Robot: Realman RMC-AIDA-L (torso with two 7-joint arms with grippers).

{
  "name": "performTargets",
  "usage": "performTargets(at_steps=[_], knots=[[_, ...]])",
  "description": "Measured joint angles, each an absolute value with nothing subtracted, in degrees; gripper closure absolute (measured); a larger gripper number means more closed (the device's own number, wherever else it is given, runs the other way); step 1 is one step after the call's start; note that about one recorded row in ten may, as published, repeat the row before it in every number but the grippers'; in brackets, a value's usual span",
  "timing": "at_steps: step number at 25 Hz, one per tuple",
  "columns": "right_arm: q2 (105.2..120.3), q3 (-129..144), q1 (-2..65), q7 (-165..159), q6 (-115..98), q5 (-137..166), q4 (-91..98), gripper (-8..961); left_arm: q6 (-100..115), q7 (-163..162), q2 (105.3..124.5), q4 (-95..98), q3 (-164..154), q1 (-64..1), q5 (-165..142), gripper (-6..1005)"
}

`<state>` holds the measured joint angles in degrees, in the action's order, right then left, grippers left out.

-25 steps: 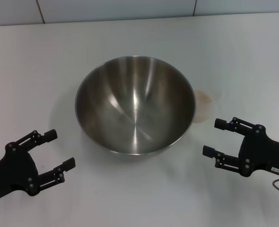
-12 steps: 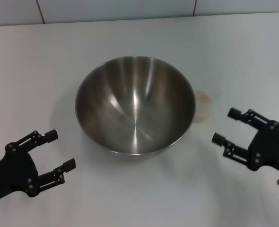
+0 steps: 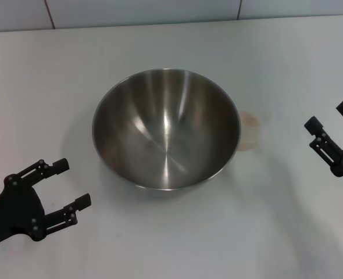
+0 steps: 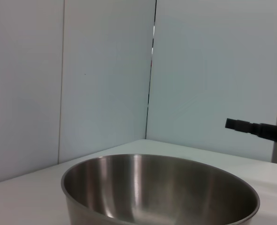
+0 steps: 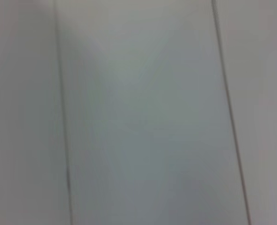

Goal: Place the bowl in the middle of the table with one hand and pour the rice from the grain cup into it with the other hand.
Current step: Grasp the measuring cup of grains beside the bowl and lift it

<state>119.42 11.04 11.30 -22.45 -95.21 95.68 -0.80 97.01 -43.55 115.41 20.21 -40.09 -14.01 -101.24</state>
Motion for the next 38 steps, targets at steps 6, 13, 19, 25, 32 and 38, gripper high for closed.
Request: performTargets(at_steps=[6, 13, 19, 25, 32, 38], knots=[[119.50, 10.18, 11.58, -19.76, -89.60, 95.26, -2.67, 196, 97.30, -43.61, 115.29, 20.21, -40.14, -14.00, -101.24, 189], [119.57, 8.49, 12.26, -17.32, -83.47, 95.18, -4.02, 196, 98.55, -43.76, 115.04, 20.21, -39.84, -13.81, -101.24, 188], [119.58, 7.56, 12.80, -15.65, -81.01, 95.18, -4.56, 196, 98.78, -44.37, 114.97, 20.21, -39.81, -13.79, -101.20, 188], [119.49, 7.55, 13.34, -15.64, -80.14, 95.18, -4.57, 196, 98.80, -44.39, 114.95, 20.21, -39.81, -13.79, -101.10, 189], [119.40, 7.59, 15.34, -15.64, -77.53, 95.19, -4.57, 196, 98.87, -44.39, 115.05, 20.21, -39.81, -13.80, -100.99, 189], [119.40, 7.79, 18.08, -15.61, -74.14, 95.41, -4.57, 196, 98.87, -44.39, 115.32, 20.21, -39.81, -13.80, -100.83, 189]])
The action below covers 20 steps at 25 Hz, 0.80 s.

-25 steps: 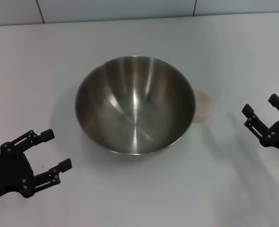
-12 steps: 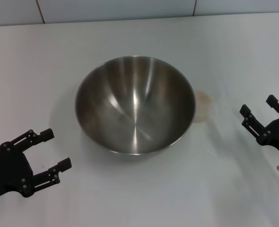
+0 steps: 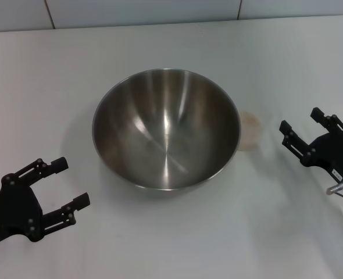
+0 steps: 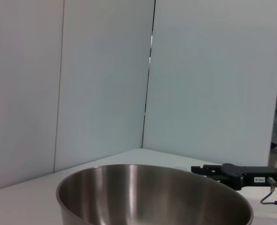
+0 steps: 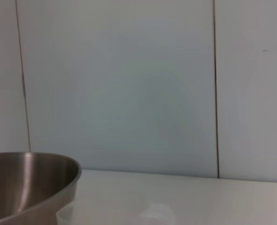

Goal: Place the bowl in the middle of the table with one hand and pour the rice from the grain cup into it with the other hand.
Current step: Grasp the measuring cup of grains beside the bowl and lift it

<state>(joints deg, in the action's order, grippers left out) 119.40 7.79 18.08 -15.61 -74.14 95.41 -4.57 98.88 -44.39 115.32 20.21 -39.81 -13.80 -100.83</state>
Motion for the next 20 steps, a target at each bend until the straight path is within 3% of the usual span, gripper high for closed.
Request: performTargets(at_steps=[20], knots=[[119.43, 7.41, 23.29, -16.04, -68.76, 95.23, -4.19, 201, 98.87, -44.02, 115.45, 20.22, -39.13, -14.11, -100.70, 188]])
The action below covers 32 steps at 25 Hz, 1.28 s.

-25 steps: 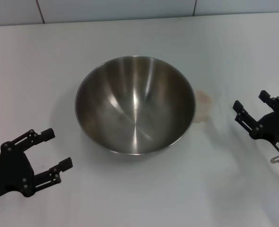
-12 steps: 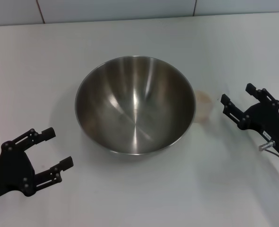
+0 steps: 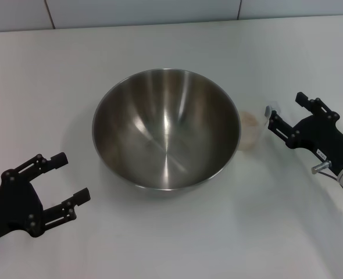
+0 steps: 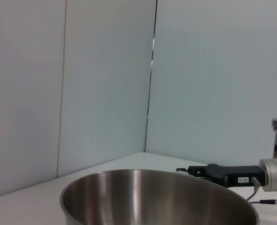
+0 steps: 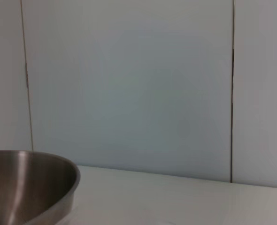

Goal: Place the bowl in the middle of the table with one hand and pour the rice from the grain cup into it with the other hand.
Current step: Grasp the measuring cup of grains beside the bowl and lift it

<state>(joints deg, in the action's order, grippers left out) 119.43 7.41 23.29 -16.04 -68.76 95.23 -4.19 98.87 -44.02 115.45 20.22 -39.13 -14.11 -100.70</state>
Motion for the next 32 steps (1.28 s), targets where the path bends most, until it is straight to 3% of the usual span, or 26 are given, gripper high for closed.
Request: performTargets(at_steps=[27, 32], knots=[[119.58, 4.35, 24.19, -15.43, -67.77, 95.18, -4.57, 211, 98.60, -44.38, 115.49, 20.65, -39.02, -14.45, -100.73, 189], [119.62, 4.31, 24.21, -13.29, -69.36, 95.18, -4.85, 469, 98.51, -44.38, 115.53, 20.65, -38.83, -14.50, -100.72, 189]])
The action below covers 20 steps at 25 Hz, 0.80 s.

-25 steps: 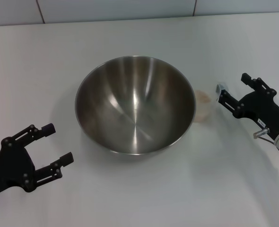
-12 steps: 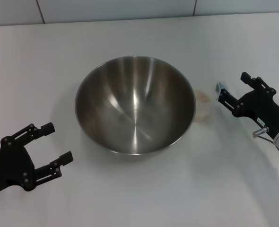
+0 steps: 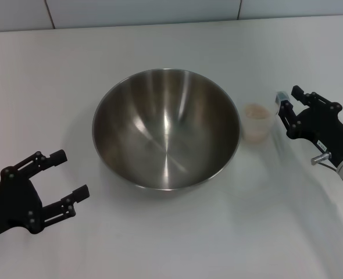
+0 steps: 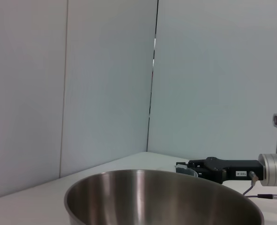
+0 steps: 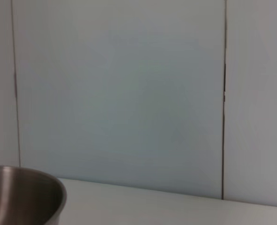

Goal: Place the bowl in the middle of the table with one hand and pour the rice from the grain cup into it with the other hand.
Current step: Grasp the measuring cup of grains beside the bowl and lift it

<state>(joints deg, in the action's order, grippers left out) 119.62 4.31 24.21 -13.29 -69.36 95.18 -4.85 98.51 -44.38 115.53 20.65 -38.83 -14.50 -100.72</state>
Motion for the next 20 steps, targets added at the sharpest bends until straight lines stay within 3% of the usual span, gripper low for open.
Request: performTargets(at_steps=[10, 20], knots=[[119.66, 2.23, 24.71, -13.23, -68.69, 95.18, -5.32, 861, 98.51, -44.07, 115.64, 20.38, -38.21, -14.50, -100.72, 188], [119.66, 1.58, 24.79, -13.22, -68.99, 95.18, -5.48, 938, 98.41, -43.95, 115.75, 20.56, -38.24, -14.50, -100.72, 189]])
